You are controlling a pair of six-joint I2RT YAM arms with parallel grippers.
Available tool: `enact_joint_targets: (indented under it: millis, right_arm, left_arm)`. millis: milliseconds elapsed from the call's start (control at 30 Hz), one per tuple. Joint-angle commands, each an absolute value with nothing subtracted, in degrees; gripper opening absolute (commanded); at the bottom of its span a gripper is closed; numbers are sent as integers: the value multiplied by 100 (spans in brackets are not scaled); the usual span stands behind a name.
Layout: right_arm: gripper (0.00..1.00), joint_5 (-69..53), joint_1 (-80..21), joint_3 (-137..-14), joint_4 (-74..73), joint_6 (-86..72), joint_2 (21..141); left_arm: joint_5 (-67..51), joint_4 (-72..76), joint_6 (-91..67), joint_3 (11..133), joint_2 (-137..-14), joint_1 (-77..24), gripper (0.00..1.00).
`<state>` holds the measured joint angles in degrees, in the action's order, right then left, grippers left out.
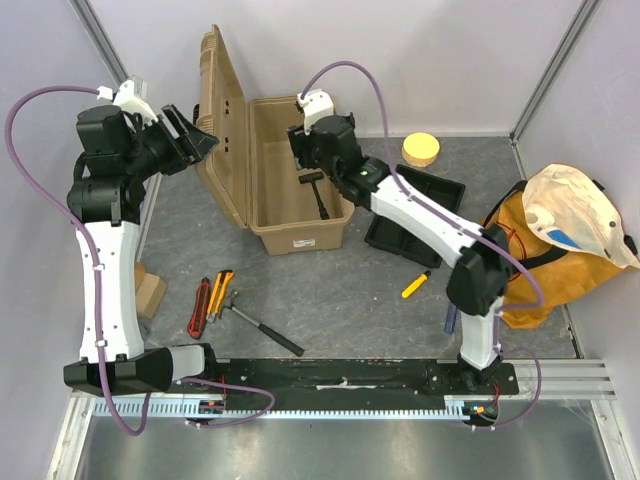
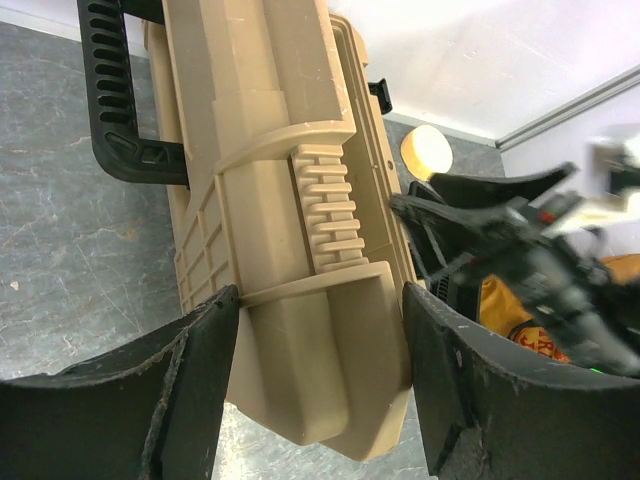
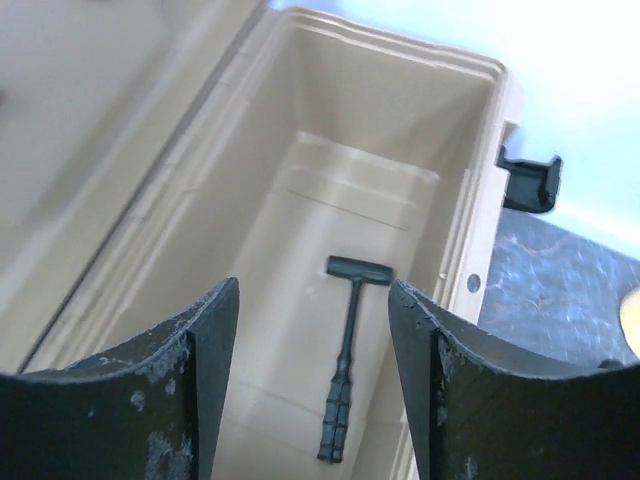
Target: Pack the tool kit
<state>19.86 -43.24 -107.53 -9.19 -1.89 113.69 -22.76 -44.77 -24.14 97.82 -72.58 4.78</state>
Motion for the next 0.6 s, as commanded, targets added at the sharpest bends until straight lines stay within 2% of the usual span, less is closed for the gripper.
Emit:
enact_joint_targets:
  millis: [0, 100, 167, 333, 567]
  right_arm:
    - [70, 145, -4473, -10084, -1634, 173, 10383]
    - [75, -421, -4867, -9485, -1845, 430, 9802]
    - [77, -387, -5245, -9169, -2064, 606, 9572]
    - [78, 516, -6238, -8229, -1978, 642, 9299]
    - [78, 1274, -6986, -6998, -889, 396, 9115]
  left_arm:
    - [-2558, -4280, -2461, 10046, -7418, 466, 70]
    - [-2566, -4298, -2487, 10046, -7400, 466, 70]
    - [-2558, -4307, -2487, 10028, -7383, 466, 70]
    - [-2479, -4359, -2496, 10020, -7295, 466, 70]
    - [-1917, -4491, -2452, 9730, -6856, 466, 70]
